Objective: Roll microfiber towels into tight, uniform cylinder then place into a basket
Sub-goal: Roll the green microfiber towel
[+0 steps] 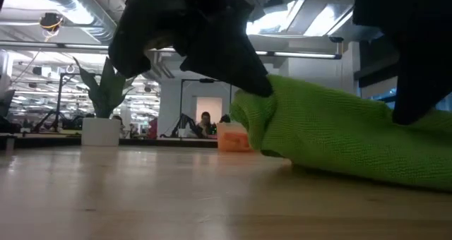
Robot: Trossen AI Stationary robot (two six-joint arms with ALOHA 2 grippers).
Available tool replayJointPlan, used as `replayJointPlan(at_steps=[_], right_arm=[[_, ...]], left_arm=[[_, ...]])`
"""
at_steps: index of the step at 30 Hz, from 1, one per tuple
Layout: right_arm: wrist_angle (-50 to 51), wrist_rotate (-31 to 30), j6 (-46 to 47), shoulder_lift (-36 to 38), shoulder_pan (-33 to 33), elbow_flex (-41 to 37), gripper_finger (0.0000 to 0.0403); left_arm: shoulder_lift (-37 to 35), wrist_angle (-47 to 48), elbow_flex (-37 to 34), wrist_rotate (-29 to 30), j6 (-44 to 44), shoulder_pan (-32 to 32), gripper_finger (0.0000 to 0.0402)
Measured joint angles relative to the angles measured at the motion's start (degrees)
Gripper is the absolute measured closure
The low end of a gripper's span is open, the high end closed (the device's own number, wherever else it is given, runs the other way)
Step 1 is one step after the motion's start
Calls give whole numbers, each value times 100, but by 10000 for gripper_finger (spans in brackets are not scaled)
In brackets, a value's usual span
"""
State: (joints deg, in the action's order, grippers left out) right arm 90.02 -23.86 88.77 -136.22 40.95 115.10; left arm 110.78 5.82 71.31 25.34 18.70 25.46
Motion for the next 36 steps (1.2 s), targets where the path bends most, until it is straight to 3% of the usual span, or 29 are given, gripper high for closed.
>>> replayJointPlan(at_steps=[13,22,27,36], right_arm=[[-29,142,269,4,-233,-922,402],[12,901,141,4,-374,-1137,402],[-27,914,96,4,-372,-1141,402],[-572,861,-667,6,-380,-1122,402]], left_arm=[[7,-94,0,-16,2,-204,401],[164,-182,2,-345,2,-350,401],[260,-155,-9,-327,135,-478,401],[-222,931,-7,792,55,-261,401]])
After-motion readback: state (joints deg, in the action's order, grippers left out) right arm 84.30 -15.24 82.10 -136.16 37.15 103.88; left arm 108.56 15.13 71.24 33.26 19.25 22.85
